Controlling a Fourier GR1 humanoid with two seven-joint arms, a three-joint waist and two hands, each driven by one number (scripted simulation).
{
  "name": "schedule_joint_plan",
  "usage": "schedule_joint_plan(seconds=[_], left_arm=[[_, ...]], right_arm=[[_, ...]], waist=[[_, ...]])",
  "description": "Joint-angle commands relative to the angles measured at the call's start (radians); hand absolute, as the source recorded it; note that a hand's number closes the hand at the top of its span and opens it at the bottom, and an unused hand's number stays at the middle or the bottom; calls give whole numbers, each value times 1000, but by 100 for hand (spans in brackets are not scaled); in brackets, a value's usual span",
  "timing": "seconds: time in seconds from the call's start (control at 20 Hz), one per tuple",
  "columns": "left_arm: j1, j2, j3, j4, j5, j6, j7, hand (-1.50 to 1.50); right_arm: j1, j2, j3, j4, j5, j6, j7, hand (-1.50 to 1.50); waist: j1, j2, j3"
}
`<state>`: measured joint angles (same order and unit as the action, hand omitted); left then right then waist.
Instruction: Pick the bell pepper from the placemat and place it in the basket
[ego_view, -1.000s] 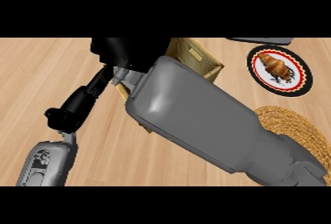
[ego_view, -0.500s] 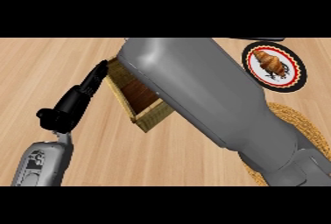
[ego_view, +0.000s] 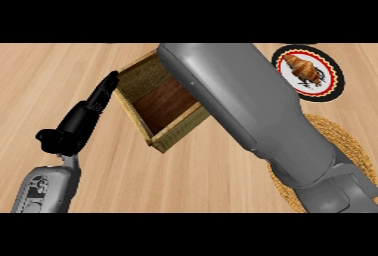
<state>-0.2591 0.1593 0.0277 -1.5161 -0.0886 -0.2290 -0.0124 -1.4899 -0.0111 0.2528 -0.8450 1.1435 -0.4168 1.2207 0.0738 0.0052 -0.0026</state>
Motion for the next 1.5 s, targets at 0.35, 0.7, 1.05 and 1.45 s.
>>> schedule_joint_plan(seconds=[0.35,0.7,1.05,1.45], left_arm=[[57,6,12,-32,9,-1,26,0],[61,6,12,-43,8,-1,19,0],[112,23,27,-69,18,-15,19,0],[47,18,41,-50,15,3,31,0]], right_arm=[[94,11,99,29,84,-178,249,150],[158,11,32,-14,161,-328,231,-150],[187,11,-5,-51,203,-259,154,-150],[121,11,-94,-82,212,-373,137,-150]], waist=[[-33,-6,1],[-38,-5,2],[-59,-9,2],[-60,-7,2]])
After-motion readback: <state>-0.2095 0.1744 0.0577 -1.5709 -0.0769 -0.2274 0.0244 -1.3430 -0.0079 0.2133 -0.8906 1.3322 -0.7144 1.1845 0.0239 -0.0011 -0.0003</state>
